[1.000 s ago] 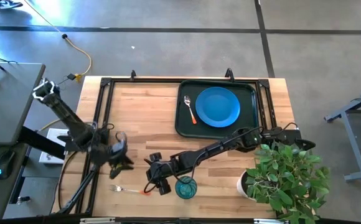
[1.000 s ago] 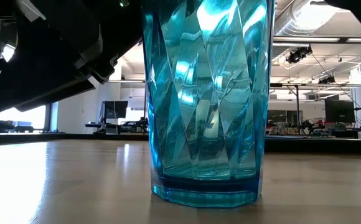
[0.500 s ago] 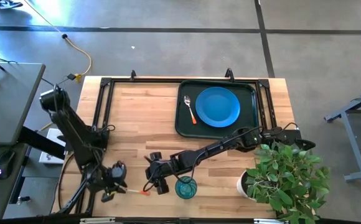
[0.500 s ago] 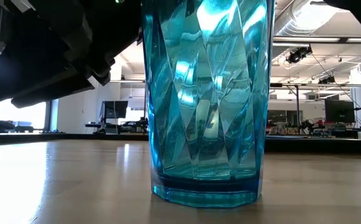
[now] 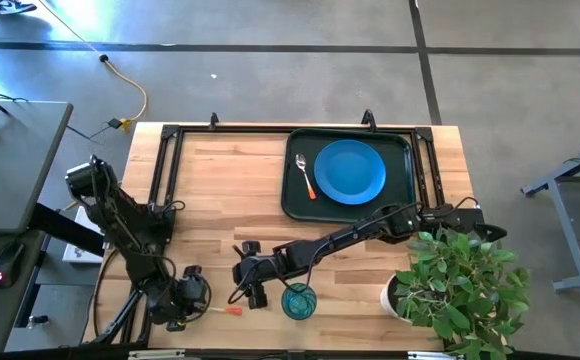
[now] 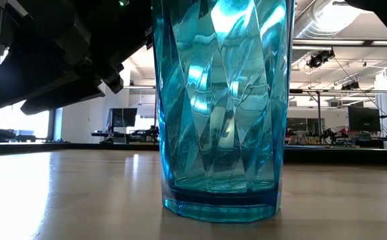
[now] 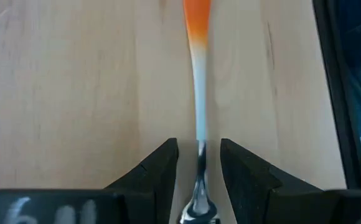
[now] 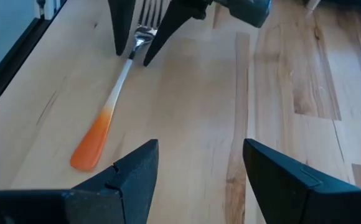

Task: Pick and place plate/cup/fork/spoon on tray
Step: Put the orange fork on the green serving tray to the left of the orange spoon

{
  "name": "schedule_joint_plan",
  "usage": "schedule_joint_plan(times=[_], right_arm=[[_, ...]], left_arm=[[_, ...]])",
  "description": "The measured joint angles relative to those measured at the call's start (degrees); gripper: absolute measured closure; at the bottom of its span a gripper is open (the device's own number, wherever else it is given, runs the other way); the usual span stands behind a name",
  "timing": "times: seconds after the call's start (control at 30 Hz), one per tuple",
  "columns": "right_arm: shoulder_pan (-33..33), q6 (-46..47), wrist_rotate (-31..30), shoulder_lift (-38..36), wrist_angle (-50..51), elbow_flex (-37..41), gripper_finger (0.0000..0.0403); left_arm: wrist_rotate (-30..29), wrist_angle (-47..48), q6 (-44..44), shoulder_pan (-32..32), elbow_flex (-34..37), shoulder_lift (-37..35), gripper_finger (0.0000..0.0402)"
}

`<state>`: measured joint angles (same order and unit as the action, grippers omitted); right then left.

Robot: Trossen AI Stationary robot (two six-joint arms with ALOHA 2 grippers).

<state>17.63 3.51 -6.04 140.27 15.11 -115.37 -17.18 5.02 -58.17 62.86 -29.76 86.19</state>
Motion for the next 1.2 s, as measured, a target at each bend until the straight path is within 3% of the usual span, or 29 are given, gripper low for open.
schedule_joint_plan(times=[0.2, 0.47, 0.83, 1.2], right_arm=[[-0.02, 0.83, -0.02, 0.00, -0.37, 0.00, 0.0176], [-0.02, 1.22, -0.02, 0.00, -0.37, 0.00, 0.0176], [-0.45, 0.97, 0.12, 0.04, 0.98, -0.04, 0.0176], [-4.13, 1.00, 0.46, 1.97, 5.48, -0.07, 0.0178]], left_arm=[[0.42, 1.63, 2.82, -1.39, 0.07, 0.18, 0.0318], [-0.74, 3.16, 5.22, -4.85, 0.07, 0.21, 0.0393], [-12.86, 1.89, 13.10, -14.22, 0.48, 0.48, 0.0392], [-11.73, -3.77, 21.74, -19.79, 0.05, 0.02, 0.0392]])
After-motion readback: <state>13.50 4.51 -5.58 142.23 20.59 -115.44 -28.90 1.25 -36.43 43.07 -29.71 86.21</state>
